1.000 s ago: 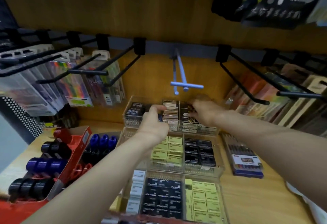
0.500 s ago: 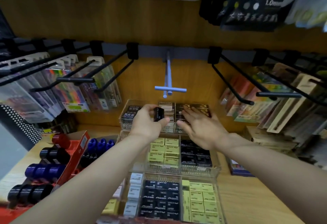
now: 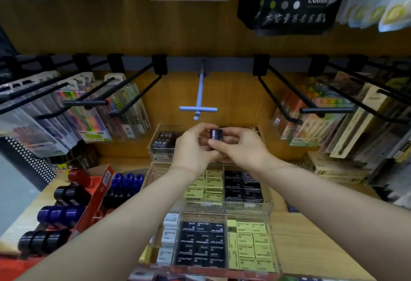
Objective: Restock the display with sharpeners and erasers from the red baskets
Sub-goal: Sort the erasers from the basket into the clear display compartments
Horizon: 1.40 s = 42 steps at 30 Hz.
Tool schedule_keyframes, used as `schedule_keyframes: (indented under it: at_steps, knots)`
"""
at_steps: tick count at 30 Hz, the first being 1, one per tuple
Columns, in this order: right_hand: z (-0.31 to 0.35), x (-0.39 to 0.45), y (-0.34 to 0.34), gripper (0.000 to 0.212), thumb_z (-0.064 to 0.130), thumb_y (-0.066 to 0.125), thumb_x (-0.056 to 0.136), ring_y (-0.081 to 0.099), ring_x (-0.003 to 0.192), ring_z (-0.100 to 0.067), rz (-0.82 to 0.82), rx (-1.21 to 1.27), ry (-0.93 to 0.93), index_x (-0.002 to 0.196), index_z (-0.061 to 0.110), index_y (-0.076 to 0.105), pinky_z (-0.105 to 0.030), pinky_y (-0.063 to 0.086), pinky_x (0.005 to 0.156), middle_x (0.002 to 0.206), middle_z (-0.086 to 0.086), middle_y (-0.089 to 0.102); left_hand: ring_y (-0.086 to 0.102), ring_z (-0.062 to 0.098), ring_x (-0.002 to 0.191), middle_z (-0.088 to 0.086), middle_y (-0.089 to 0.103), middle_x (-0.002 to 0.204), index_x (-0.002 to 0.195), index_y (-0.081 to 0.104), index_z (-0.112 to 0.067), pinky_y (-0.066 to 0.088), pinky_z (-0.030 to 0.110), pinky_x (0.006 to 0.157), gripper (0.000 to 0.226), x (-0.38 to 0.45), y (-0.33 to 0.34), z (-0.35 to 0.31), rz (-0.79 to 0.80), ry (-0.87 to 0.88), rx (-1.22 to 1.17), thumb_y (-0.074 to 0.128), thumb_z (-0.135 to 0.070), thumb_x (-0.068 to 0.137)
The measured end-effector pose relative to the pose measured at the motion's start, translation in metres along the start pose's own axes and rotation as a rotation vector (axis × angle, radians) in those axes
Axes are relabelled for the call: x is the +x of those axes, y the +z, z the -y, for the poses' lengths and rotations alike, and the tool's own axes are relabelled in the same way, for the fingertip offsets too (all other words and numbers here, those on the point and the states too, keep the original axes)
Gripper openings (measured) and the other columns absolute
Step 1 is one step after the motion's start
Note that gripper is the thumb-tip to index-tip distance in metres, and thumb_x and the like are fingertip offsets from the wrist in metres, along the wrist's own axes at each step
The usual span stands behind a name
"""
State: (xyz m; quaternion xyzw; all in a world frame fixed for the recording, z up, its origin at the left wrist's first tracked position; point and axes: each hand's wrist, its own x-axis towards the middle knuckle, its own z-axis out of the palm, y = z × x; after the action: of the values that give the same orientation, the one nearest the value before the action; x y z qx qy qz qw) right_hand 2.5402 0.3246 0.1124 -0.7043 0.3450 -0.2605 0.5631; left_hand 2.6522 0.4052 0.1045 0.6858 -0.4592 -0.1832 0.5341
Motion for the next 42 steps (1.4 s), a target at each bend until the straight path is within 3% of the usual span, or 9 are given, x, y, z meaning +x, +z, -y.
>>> schedule_keyframes:
  at_steps: [4, 8, 11, 16, 18, 26, 30, 36, 42]
  knots:
    - [0.009, -0.003, -0.017, 0.037, 0.016, 0.077, 0.083, 0.073, 0.075, -0.013, -0.069, -0.081, 0.068, 0.117, 0.013, 0.064, -0.025, 0.060, 0.070, 0.095, -0.002, 0.073, 0.053, 0.010, 0.119, -0.008, 0.058, 0.128, 0.141, 0.046, -0.026, 0.043, 0.030, 0.106, 0.076, -0.007, -0.021, 0.006, 0.019, 0.050, 0.439, 0.084, -0.021, 0.075]
    - [0.004, -0.022, -0.034, 0.029, 0.028, 0.081, 0.079, 0.070, 0.085, -0.010, -0.035, -0.254, 0.128, 0.103, 0.025, 0.064, -0.026, 0.056, 0.076, 0.093, 0.004, 0.073, 0.020, 0.011, 0.147, -0.012, 0.025, 0.158, 0.153, 0.022, -0.034, 0.018, 0.037, 0.122, 0.074, -0.024, -0.047, 0.026, 0.354, 0.092, 0.762, 0.064, -0.034, 0.092]
    - [-0.013, -0.042, -0.048, 0.022, 0.029, 0.082, 0.077, 0.065, 0.088, -0.003, -0.072, -0.402, 0.174, 0.093, 0.032, 0.067, -0.016, 0.046, 0.068, 0.089, 0.011, 0.071, -0.012, 0.003, 0.147, -0.016, -0.009, 0.162, 0.154, -0.008, -0.036, -0.002, 0.041, 0.124, 0.087, -0.030, -0.049, 0.039, 0.533, 0.108, 0.885, 0.053, -0.053, 0.094]
    - [-0.034, -0.056, -0.063, 0.023, 0.033, 0.084, 0.075, 0.062, 0.078, 0.006, -0.052, -0.638, 0.218, 0.094, 0.032, 0.071, -0.004, 0.042, 0.058, 0.085, 0.016, 0.069, -0.029, 0.011, 0.143, -0.015, -0.032, 0.154, 0.151, -0.019, -0.037, -0.014, 0.048, 0.120, 0.104, -0.035, -0.040, 0.041, 0.547, 0.112, 1.036, 0.046, -0.078, 0.081]
    - [-0.037, -0.054, -0.058, 0.023, 0.032, 0.084, 0.075, 0.062, 0.076, 0.007, -0.021, -0.682, 0.185, 0.095, 0.031, 0.073, 0.000, 0.040, 0.055, 0.084, 0.017, 0.069, -0.030, 0.015, 0.143, -0.014, -0.033, 0.154, 0.152, -0.013, -0.040, -0.019, 0.047, 0.116, 0.100, -0.046, -0.032, 0.044, 0.516, 0.162, 1.043, 0.048, -0.076, 0.081]
    - [-0.047, -0.048, -0.034, 0.027, 0.026, 0.070, 0.090, 0.063, 0.104, -0.009, 0.031, -0.823, 0.050, 0.117, 0.024, 0.071, -0.017, 0.044, 0.094, 0.119, 0.005, 0.069, -0.002, 0.013, 0.151, -0.015, -0.001, 0.162, 0.149, 0.030, -0.039, -0.013, 0.035, 0.114, 0.053, -0.070, -0.014, 0.060, 0.581, 0.213, 0.961, 0.038, -0.054, 0.099]
    - [-0.056, -0.054, -0.038, 0.045, 0.030, 0.076, 0.084, 0.062, 0.087, -0.005, 0.050, -0.850, -0.004, 0.127, 0.021, 0.065, -0.015, 0.048, 0.088, 0.122, 0.005, 0.064, -0.007, 0.010, 0.150, -0.018, -0.008, 0.161, 0.150, 0.030, -0.035, -0.010, 0.034, 0.114, 0.058, -0.071, -0.015, 0.065, 0.610, 0.173, 0.968, 0.041, -0.057, 0.097]
    - [-0.063, -0.044, -0.031, 0.037, 0.025, 0.077, 0.084, 0.054, 0.067, 0.002, -0.076, -0.826, 0.014, 0.120, 0.025, 0.068, -0.014, 0.046, 0.071, 0.076, 0.015, 0.056, -0.006, 0.009, 0.150, -0.020, -0.005, 0.161, 0.148, 0.035, -0.036, -0.009, 0.034, 0.114, 0.057, -0.072, -0.011, 0.064, 0.584, 0.136, 0.916, 0.045, -0.057, 0.096]
    - [-0.070, -0.026, -0.014, 0.025, 0.015, 0.076, 0.084, 0.062, 0.079, -0.009, -0.268, -0.735, -0.059, 0.109, 0.016, 0.074, -0.023, 0.054, 0.083, 0.106, 0.001, 0.066, -0.006, 0.006, 0.150, -0.021, -0.003, 0.161, 0.148, 0.038, -0.035, -0.010, 0.032, 0.113, 0.058, -0.072, -0.011, 0.068, 0.579, 0.119, 0.876, 0.050, -0.056, 0.095]
